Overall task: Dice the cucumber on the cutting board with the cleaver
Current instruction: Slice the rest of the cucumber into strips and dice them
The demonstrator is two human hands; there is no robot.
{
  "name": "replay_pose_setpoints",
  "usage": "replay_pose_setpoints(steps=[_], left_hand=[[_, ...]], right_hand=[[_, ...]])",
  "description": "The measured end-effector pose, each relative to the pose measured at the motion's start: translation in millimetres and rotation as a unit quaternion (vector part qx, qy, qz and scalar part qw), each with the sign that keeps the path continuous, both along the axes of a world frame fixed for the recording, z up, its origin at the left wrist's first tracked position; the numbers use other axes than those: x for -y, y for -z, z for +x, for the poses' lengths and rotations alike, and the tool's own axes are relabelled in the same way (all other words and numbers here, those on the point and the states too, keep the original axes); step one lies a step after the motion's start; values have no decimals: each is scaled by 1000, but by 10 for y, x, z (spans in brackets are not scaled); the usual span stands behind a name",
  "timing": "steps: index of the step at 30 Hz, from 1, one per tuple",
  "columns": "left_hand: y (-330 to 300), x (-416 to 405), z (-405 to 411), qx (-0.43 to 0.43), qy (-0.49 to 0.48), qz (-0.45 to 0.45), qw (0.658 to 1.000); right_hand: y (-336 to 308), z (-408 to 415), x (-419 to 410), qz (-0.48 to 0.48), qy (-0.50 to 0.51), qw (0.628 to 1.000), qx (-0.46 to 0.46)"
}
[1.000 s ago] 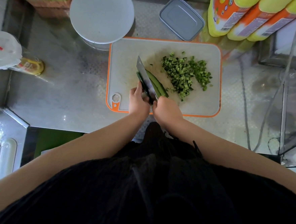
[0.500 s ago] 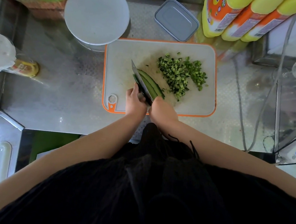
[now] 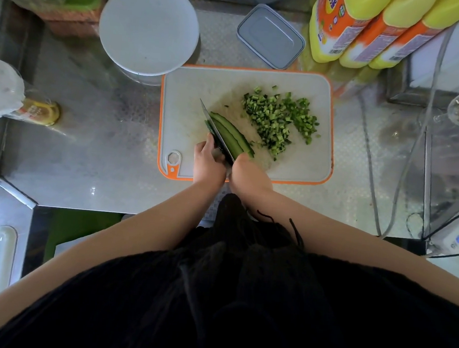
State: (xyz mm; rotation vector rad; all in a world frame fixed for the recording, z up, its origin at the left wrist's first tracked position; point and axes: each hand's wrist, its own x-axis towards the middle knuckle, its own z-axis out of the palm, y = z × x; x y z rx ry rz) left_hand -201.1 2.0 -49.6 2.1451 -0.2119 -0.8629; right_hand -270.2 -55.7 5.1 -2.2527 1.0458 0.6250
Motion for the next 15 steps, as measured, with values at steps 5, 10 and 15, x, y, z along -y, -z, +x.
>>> replay_pose_setpoints(steps=[5, 10, 15], left_hand=[[12, -14, -18, -10, -3, -11, 1000], [4, 14, -4, -5, -7, -5, 1000], [-3, 30, 4, -7, -16, -5, 1000]], right_hand=[[59, -17, 29, 5, -18, 1000, 7], [69, -70, 74, 3, -27, 1000, -1], [115, -86, 67, -20, -63, 998, -14]])
